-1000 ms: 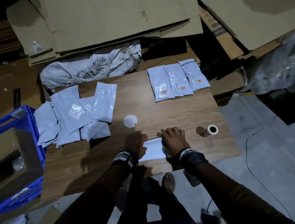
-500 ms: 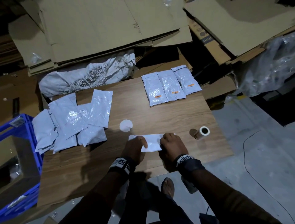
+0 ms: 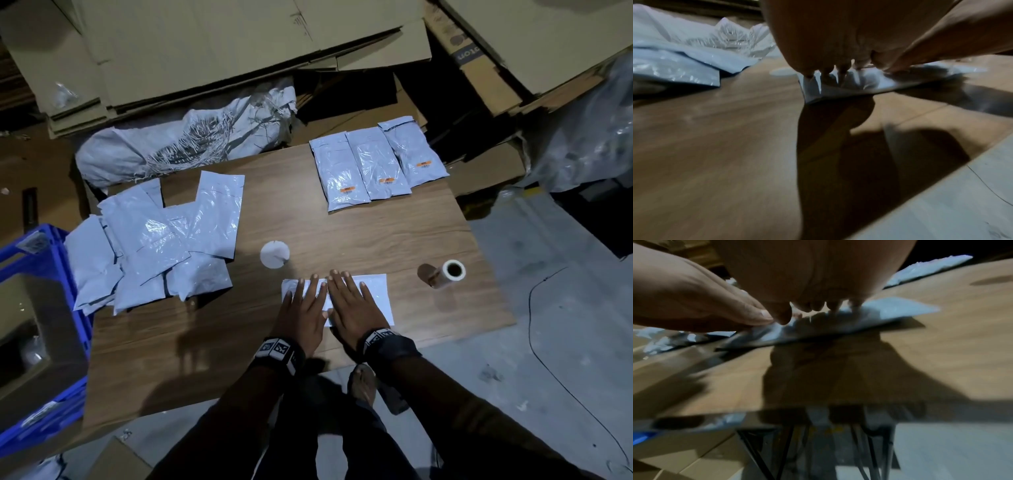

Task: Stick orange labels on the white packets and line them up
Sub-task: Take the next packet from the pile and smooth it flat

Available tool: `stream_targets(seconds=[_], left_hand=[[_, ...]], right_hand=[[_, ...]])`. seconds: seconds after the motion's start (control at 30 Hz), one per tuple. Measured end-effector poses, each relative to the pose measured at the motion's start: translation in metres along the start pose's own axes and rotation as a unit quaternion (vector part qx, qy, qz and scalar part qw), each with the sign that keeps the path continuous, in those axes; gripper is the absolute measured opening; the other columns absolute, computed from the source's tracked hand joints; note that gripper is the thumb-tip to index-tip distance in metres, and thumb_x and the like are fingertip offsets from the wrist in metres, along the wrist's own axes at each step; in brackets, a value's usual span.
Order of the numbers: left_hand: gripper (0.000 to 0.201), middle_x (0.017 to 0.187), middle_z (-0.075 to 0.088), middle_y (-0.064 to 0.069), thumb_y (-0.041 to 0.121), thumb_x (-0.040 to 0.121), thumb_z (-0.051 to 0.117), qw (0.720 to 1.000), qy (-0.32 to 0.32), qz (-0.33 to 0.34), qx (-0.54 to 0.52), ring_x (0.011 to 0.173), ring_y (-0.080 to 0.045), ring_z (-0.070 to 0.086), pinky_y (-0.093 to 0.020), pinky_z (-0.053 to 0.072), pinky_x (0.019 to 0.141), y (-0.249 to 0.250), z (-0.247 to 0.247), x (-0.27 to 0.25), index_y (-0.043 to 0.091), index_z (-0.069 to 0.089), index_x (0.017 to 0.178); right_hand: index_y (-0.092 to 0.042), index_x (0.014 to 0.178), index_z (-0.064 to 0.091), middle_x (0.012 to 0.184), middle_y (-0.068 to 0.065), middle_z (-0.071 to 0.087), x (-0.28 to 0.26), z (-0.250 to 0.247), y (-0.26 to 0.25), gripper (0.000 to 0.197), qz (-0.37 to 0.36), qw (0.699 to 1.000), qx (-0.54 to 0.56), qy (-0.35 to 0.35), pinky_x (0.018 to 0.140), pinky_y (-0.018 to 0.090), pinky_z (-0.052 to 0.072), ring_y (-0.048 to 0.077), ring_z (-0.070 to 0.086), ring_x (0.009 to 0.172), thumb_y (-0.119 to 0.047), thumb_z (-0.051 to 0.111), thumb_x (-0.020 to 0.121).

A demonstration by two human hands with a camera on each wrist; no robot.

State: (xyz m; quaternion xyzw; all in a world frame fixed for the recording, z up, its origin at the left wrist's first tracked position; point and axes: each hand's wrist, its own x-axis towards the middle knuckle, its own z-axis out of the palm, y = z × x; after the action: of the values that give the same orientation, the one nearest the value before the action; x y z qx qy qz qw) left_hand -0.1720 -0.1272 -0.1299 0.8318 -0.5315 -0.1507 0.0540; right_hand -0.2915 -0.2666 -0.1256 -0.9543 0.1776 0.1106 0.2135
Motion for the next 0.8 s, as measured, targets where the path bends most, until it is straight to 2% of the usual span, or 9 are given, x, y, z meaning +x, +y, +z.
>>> stream_targets(seconds=[0.03, 0.1, 0.2, 0.33, 0.53, 0.63, 0.7, 0.8], left_hand=[[0.062, 0.169, 0.016, -0.008, 0.045, 0.106, 0.018, 1.000, 0.002, 0.000, 0.007, 0.154, -0.034, 0.020, -0.054, 0.031, 0.119, -0.001, 0.006, -0.002, 0.016, 0.026, 0.160], [0.063, 0.170, 0.013, -0.005, 0.049, 0.106, 0.014, 1.000, 0.007, 0.005, 0.011, 0.156, -0.031, 0.015, -0.051, 0.026, 0.122, -0.005, 0.013, -0.005, 0.019, 0.023, 0.162], [0.063, 0.171, 0.009, -0.002, 0.047, 0.105, 0.025, 1.000, 0.022, 0.009, 0.011, 0.157, -0.027, 0.009, -0.048, 0.022, 0.123, -0.008, 0.016, -0.008, 0.022, 0.017, 0.163], [0.063, 0.171, 0.009, -0.001, 0.046, 0.104, 0.027, 1.000, 0.023, 0.016, 0.008, 0.157, -0.026, 0.011, -0.050, 0.024, 0.121, -0.011, 0.014, -0.008, 0.022, 0.019, 0.162], [0.070, 0.171, 0.001, 0.003, 0.038, 0.100, 0.039, 0.999, 0.009, 0.014, 0.037, 0.158, -0.024, 0.006, -0.048, 0.023, 0.122, -0.009, 0.001, -0.009, 0.025, 0.012, 0.163], [0.073, 0.171, 0.001, 0.004, 0.036, 0.098, 0.046, 0.999, -0.012, 0.006, 0.038, 0.157, -0.025, 0.009, -0.052, 0.024, 0.121, -0.006, -0.006, -0.008, 0.027, 0.012, 0.163], [0.074, 0.171, 0.007, 0.001, 0.033, 0.097, 0.051, 0.999, -0.031, 0.002, 0.037, 0.156, -0.029, 0.015, -0.057, 0.027, 0.119, -0.003, -0.012, -0.003, 0.025, 0.017, 0.162], [0.069, 0.170, 0.011, -0.004, 0.033, 0.098, 0.048, 0.998, -0.067, -0.017, -0.009, 0.155, -0.033, 0.014, -0.058, 0.022, 0.120, 0.005, -0.021, 0.006, 0.022, 0.022, 0.161]], right_hand=[[-0.015, 0.165, 0.001, 0.171, -0.001, -0.013, 0.000, 0.007, 0.002, 0.071, 0.006, 1.000, -0.009, -0.003, 0.128, 0.045, 0.000, 0.019, -0.015, 0.158, -0.042, 0.010, 0.099], [-0.017, 0.165, 0.002, 0.172, -0.003, -0.013, -0.002, 0.018, 0.007, 0.068, 0.009, 1.000, -0.025, 0.015, 0.127, 0.045, -0.001, 0.017, -0.015, 0.158, -0.043, 0.016, 0.103], [-0.025, 0.165, 0.006, 0.172, -0.006, -0.008, -0.003, 0.023, 0.014, 0.066, 0.004, 0.999, -0.039, 0.037, 0.126, 0.044, -0.001, 0.020, -0.011, 0.159, -0.048, 0.025, 0.107], [-0.033, 0.164, -0.003, 0.171, -0.009, -0.016, -0.009, 0.018, 0.023, 0.068, 0.030, 0.998, -0.054, 0.028, 0.126, 0.043, -0.009, 0.020, -0.021, 0.157, -0.059, 0.021, 0.106], [-0.036, 0.162, -0.014, 0.167, -0.017, -0.025, -0.032, 0.001, 0.054, 0.072, 0.099, 0.994, -0.039, 0.005, 0.125, 0.049, -0.005, 0.018, -0.022, 0.156, -0.064, 0.015, 0.102], [-0.032, 0.164, -0.008, 0.169, -0.016, -0.017, -0.040, -0.009, 0.065, 0.073, 0.097, 0.994, -0.051, -0.007, 0.125, 0.051, 0.000, 0.022, -0.015, 0.158, -0.060, 0.019, 0.102], [-0.028, 0.165, 0.002, 0.172, -0.010, -0.007, -0.038, -0.016, 0.065, 0.073, 0.091, 0.995, -0.048, -0.017, 0.125, 0.052, 0.004, 0.027, -0.008, 0.159, -0.056, 0.026, 0.102], [-0.027, 0.163, 0.015, 0.168, 0.000, 0.025, -0.033, -0.032, 0.060, 0.075, 0.067, 0.997, -0.047, 0.004, 0.120, 0.050, 0.025, 0.032, 0.019, 0.155, -0.047, 0.044, 0.097]])
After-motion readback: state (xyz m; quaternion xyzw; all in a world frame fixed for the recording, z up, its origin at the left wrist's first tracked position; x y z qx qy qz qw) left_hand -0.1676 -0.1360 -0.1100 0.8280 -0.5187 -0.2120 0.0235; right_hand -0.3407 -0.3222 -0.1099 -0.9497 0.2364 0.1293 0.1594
